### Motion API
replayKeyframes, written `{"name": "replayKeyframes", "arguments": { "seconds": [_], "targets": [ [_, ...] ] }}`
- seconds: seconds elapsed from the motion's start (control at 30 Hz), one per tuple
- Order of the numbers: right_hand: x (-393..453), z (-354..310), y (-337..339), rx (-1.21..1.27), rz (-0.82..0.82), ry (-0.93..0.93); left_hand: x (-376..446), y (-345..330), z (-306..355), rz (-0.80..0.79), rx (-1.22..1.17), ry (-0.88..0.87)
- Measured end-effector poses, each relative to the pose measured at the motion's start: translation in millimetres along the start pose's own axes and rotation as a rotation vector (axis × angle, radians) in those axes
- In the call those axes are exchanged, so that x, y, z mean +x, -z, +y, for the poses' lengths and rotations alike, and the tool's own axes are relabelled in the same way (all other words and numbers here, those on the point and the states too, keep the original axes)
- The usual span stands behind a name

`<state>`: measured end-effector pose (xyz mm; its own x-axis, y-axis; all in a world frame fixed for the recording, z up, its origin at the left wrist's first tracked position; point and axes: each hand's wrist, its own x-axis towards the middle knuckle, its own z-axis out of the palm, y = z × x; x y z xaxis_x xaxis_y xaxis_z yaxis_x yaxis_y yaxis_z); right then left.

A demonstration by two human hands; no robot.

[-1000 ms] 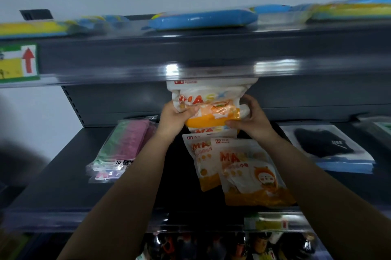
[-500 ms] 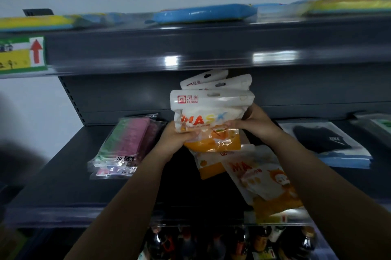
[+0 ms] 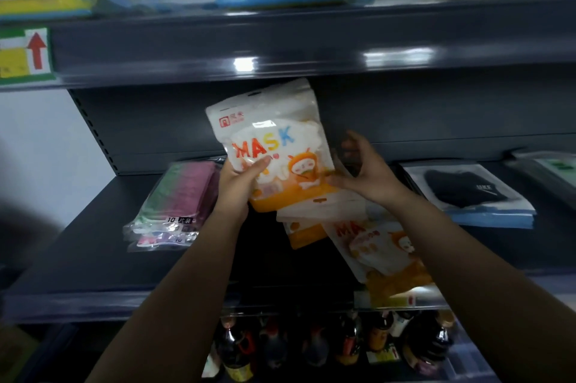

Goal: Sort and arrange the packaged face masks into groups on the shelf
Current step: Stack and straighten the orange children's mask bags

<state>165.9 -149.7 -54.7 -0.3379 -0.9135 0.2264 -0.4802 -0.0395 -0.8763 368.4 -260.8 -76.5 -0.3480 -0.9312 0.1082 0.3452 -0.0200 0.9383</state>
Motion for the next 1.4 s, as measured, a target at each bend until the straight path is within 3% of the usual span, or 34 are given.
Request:
{"name": "replayKeyframes", "arguments": {
  "seconds": [0.07, 0.23, 0.4, 0.53, 0.77, 1.1, 1.23, 1.4],
  "targets": [
    [-6, 11, 4, -0.101, -0.013, -0.002, 2, 4, 2, 0.04, -0.05, 0.006],
    [-16, 44, 8, -0.498, -0.296, -0.028, 6, 18, 7, 0.071, -0.153, 0.031],
    [-9, 44, 2, -0.765, -0.235, 0.028, 4, 30, 10, 0.13, -0.167, 0.086],
    [1, 39, 0, -0.827, -0.039, 0.108, 0, 39, 15, 0.152, -0.207, 0.088],
    [24, 11, 12, -0.517, 0.399, 0.068, -3, 49, 21, 0.181, -0.268, 0.067],
    [45, -16, 47, 0.159, 0.713, -0.003, -3, 47, 12, 0.189, -0.17, 0.101],
    [47, -25, 54, 0.37, 0.745, 0.027, -4, 43, 6, 0.125, -0.074, 0.159],
    [44, -32, 58, 0.753, 0.631, -0.068, -3, 37, 3, 0.065, -0.012, 0.235]
  ]
}}
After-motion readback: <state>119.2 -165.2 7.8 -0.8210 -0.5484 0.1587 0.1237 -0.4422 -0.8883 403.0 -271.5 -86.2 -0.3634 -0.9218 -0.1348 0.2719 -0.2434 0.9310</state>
